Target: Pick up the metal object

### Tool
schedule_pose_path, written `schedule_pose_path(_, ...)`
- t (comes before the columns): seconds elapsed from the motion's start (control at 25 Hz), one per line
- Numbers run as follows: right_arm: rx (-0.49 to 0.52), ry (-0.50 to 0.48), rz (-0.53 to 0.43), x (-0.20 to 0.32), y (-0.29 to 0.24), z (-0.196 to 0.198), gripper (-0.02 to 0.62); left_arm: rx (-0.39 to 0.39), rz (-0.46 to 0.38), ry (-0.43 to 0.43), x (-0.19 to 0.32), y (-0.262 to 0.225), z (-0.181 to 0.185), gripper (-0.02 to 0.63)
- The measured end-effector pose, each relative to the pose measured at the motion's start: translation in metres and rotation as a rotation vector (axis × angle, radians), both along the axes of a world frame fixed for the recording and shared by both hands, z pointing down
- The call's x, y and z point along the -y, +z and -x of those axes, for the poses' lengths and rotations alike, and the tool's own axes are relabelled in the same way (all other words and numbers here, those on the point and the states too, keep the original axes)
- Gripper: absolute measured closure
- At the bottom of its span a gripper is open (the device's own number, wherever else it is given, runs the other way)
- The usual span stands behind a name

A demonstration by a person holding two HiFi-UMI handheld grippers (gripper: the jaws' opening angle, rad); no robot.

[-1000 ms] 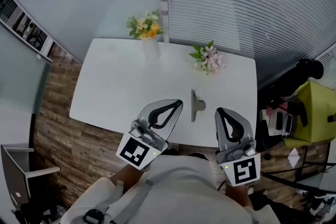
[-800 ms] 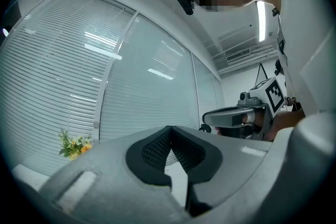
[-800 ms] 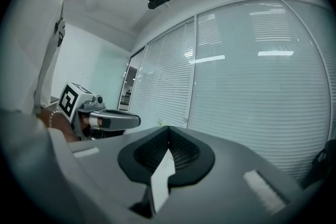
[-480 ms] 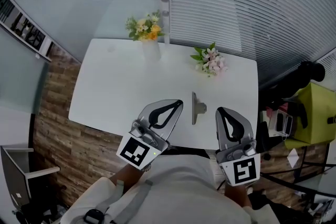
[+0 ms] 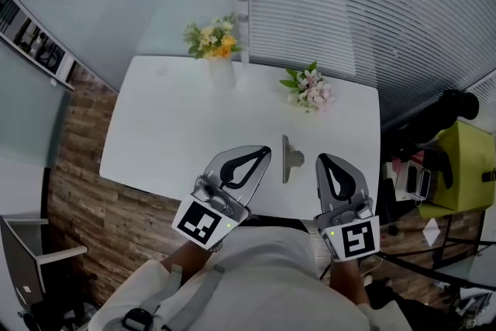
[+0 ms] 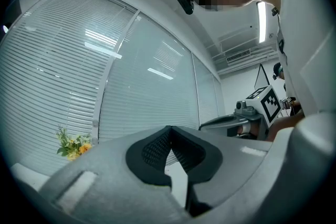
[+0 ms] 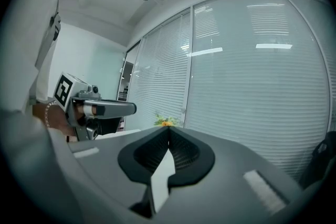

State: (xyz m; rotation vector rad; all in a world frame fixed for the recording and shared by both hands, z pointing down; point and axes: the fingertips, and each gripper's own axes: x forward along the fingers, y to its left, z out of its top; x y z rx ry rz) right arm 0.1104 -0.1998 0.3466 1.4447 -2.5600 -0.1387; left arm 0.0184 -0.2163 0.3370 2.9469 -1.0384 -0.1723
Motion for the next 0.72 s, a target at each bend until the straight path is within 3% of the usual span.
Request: schedule_pose_path(0.72,-0.026,0.09,0.209,0.02,0.119,-0.025,0.545,0.001,0.004,0.004,-0.003,0.004,0.009,0.6)
